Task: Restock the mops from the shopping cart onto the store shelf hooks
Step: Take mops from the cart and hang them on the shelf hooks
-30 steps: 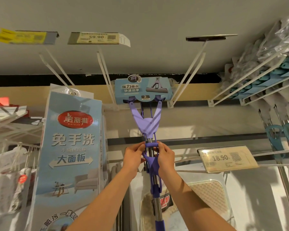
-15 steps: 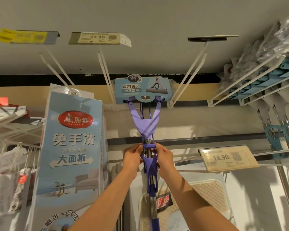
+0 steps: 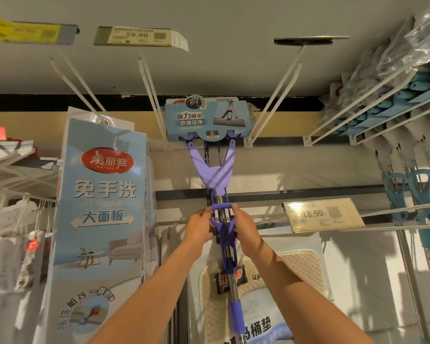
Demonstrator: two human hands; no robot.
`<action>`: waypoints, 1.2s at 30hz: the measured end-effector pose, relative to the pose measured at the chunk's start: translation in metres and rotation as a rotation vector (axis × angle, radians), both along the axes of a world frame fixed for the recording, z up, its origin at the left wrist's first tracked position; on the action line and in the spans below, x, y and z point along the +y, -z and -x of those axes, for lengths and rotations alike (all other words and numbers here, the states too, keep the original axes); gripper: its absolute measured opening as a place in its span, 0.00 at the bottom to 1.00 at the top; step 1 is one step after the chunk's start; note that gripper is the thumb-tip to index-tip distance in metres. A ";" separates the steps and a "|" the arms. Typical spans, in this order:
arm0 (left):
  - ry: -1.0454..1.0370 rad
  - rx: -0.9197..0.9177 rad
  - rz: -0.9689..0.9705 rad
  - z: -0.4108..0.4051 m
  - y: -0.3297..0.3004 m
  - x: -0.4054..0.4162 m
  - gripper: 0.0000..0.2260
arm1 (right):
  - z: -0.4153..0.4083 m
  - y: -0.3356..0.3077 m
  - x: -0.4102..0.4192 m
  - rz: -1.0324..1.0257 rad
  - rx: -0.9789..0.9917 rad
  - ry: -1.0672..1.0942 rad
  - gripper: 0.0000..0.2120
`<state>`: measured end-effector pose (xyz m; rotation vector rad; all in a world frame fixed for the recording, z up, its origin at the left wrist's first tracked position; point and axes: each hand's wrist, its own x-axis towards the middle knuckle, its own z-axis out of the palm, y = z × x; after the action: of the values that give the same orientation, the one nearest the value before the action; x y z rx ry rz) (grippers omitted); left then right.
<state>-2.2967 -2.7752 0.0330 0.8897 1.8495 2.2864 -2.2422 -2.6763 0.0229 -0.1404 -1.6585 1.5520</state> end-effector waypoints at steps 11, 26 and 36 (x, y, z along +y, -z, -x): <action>0.043 -0.022 -0.049 -0.040 0.011 -0.011 0.18 | -0.052 0.009 -0.016 -0.122 -0.018 -0.041 0.20; -0.344 0.389 0.097 -0.179 0.061 -0.108 0.21 | -0.156 0.058 -0.091 -0.220 -0.021 -0.027 0.23; -0.588 0.397 0.289 -0.282 0.154 -0.217 0.21 | -0.244 0.135 -0.170 -0.343 0.082 -0.225 0.23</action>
<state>-2.0145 -2.9924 -0.1212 0.8912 2.8516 2.1166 -1.9987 -2.8466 -0.1124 0.2958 -1.8965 1.3854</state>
